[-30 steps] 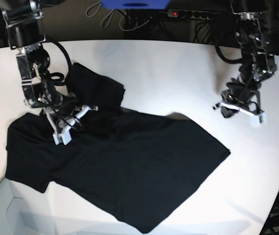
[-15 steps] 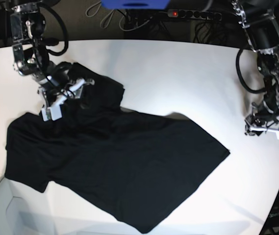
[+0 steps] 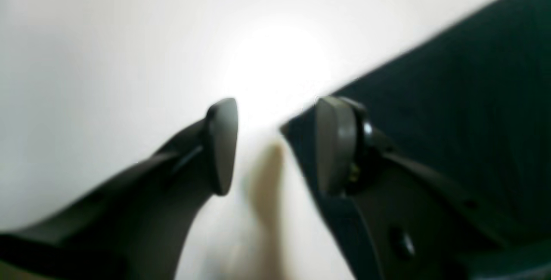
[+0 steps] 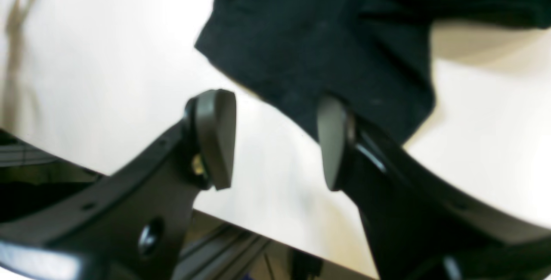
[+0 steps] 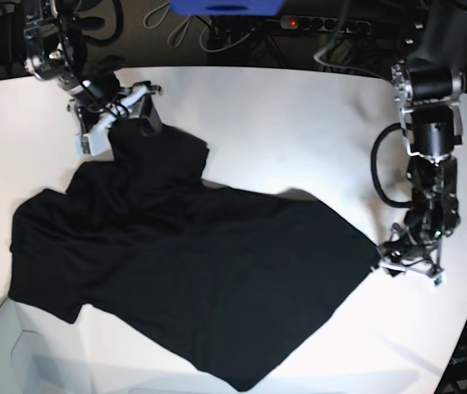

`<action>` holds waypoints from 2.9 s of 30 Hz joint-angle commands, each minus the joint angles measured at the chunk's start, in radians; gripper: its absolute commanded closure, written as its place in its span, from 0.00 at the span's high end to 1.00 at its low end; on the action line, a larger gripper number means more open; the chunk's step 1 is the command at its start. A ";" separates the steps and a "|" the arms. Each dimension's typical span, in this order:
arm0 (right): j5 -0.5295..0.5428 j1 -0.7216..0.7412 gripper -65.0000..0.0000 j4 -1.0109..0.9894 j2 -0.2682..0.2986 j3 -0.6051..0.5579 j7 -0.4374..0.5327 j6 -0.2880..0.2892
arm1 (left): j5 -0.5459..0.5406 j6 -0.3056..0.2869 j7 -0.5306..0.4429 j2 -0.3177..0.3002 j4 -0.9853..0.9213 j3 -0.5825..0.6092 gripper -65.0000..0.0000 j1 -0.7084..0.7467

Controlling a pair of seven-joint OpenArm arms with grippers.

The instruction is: Layout the t-shirt on the table in an organized manner, then fold the t-shirt properly

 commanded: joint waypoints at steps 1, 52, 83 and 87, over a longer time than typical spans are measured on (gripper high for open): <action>0.012 -0.002 0.48 0.020 0.007 0.003 0.024 0.012 | 0.007 0.002 -0.032 -0.017 -0.008 0.017 0.45 -0.022; 0.008 0.011 0.53 -0.039 -0.030 -0.006 0.015 0.009 | 0.003 0.009 -0.113 -0.018 0.221 0.093 0.00 0.279; -0.150 0.017 0.53 -0.156 -0.085 0.080 0.015 0.009 | 0.003 0.002 -0.111 -0.037 0.356 -0.105 0.00 0.451; -0.150 0.020 0.53 -0.217 -0.083 0.072 0.023 0.009 | 0.003 0.002 -0.111 -0.038 0.374 -0.107 0.00 0.479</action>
